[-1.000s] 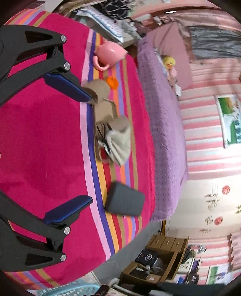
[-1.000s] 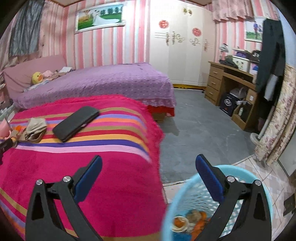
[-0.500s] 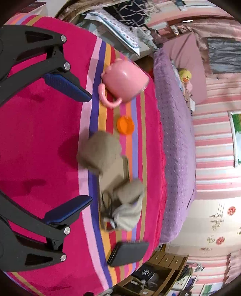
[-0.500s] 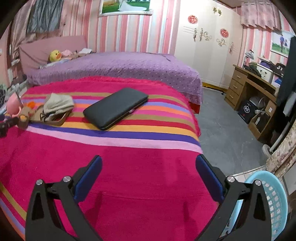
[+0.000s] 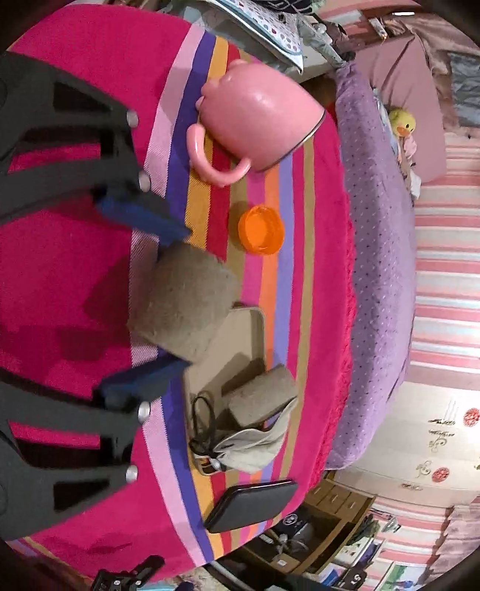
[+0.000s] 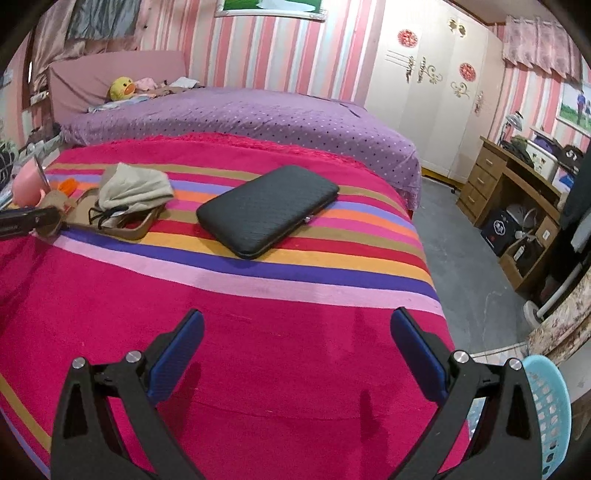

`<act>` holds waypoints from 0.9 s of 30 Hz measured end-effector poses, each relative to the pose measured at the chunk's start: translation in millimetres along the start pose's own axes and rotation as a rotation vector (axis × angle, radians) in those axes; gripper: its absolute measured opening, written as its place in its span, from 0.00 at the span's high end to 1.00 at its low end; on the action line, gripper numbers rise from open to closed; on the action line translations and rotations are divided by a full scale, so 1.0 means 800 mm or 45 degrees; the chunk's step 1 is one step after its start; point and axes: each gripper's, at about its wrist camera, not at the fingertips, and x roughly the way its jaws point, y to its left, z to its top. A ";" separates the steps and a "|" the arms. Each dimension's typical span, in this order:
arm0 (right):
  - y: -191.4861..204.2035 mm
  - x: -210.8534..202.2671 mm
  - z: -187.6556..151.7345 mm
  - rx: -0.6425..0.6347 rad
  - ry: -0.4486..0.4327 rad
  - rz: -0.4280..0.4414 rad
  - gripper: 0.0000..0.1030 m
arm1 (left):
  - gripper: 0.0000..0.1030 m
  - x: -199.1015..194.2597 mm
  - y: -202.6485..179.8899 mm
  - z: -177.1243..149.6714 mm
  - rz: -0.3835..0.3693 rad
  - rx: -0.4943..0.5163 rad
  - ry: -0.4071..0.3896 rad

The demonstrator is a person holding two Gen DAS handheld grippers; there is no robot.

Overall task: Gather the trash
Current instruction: 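Grasp brown cardboard tube with left tool while right tool grasps grey cloth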

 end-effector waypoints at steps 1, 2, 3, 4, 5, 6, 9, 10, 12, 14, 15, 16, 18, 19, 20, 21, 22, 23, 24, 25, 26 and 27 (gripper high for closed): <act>0.004 -0.002 0.001 -0.003 -0.010 -0.002 0.05 | 0.47 0.000 -0.001 -0.001 0.013 0.006 0.002; 0.008 -0.004 0.003 -0.007 -0.026 0.007 0.05 | 0.47 -0.002 -0.002 -0.003 0.018 0.012 0.000; 0.012 -0.005 0.005 -0.011 -0.039 0.014 0.05 | 0.48 -0.005 -0.002 -0.004 0.020 0.013 -0.007; 0.018 -0.007 0.008 -0.014 -0.057 0.020 0.05 | 0.53 -0.008 -0.001 -0.006 0.026 0.010 -0.015; 0.023 -0.008 0.011 -0.016 -0.065 0.026 0.05 | 0.56 -0.011 0.002 -0.007 0.030 0.005 -0.021; 0.030 -0.007 0.016 -0.023 -0.069 0.041 0.05 | 0.64 -0.015 0.005 -0.008 0.032 0.001 -0.021; 0.059 -0.003 0.039 -0.054 -0.082 0.099 0.05 | 0.80 -0.020 0.021 -0.007 0.051 -0.040 -0.026; 0.067 -0.002 0.043 -0.058 -0.089 0.111 0.05 | 0.80 -0.022 0.030 -0.008 0.051 -0.068 -0.026; 0.090 0.006 0.059 -0.070 -0.091 0.159 0.05 | 0.80 -0.023 0.042 -0.008 0.047 -0.101 -0.025; 0.111 0.016 0.073 -0.082 -0.088 0.203 0.05 | 0.80 -0.025 0.050 -0.008 0.060 -0.110 -0.028; 0.118 0.021 0.077 -0.085 -0.083 0.215 0.05 | 0.80 -0.025 0.053 -0.008 0.071 -0.109 -0.031; 0.126 0.026 0.081 -0.087 -0.080 0.229 0.05 | 0.80 -0.025 0.055 -0.009 0.074 -0.108 -0.032; 0.143 0.036 0.090 -0.096 -0.069 0.249 0.06 | 0.84 -0.027 0.058 -0.010 0.083 -0.100 -0.035; 0.150 0.040 0.093 -0.100 -0.065 0.257 0.06 | 0.85 -0.027 0.060 -0.010 0.087 -0.098 -0.033; 0.156 0.044 0.097 -0.102 -0.059 0.269 0.09 | 0.86 -0.027 0.061 -0.010 0.086 -0.099 -0.032; 0.162 0.050 0.100 -0.100 -0.046 0.285 0.11 | 0.86 -0.028 0.063 -0.010 0.083 -0.105 -0.030; 0.165 0.055 0.101 -0.096 -0.032 0.298 0.17 | 0.86 -0.027 0.064 -0.010 0.079 -0.112 -0.027; 0.170 0.062 0.104 -0.092 -0.006 0.313 0.25 | 0.86 -0.027 0.065 -0.010 0.077 -0.116 -0.024; 0.175 0.068 0.104 -0.096 0.025 0.323 0.29 | 0.87 -0.027 0.065 -0.010 0.074 -0.115 -0.023; 0.178 0.073 0.104 -0.103 0.046 0.330 0.38 | 0.87 -0.027 0.063 -0.009 0.073 -0.109 -0.024; 0.182 0.078 0.103 -0.114 0.065 0.347 0.47 | 0.87 -0.026 0.062 -0.009 0.075 -0.106 -0.024; 0.183 0.080 0.103 -0.117 0.067 0.362 0.52 | 0.88 -0.026 0.061 -0.009 0.075 -0.102 -0.025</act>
